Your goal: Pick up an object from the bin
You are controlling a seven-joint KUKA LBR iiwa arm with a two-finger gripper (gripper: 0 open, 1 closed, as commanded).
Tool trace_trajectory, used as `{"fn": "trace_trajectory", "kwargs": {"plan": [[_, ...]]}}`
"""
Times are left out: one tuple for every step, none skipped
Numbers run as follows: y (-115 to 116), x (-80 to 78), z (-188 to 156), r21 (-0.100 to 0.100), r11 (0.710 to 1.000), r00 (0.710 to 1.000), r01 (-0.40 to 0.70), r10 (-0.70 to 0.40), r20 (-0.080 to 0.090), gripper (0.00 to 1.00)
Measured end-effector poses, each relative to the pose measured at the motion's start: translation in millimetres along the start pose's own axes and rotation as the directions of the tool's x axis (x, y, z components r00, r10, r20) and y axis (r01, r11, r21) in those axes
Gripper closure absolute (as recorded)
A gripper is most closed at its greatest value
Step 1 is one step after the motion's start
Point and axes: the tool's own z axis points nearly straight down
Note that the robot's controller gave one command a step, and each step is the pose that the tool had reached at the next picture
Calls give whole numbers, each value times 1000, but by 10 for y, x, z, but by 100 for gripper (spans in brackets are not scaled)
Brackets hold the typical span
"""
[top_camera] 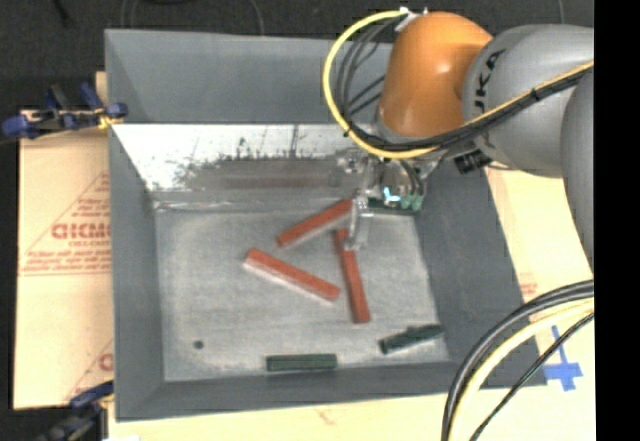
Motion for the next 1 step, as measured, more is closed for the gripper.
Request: {"fn": "trace_trajectory", "kwargs": {"plan": [[-1,-16,-51,0,1000,1000,0,0,8,0]]}}
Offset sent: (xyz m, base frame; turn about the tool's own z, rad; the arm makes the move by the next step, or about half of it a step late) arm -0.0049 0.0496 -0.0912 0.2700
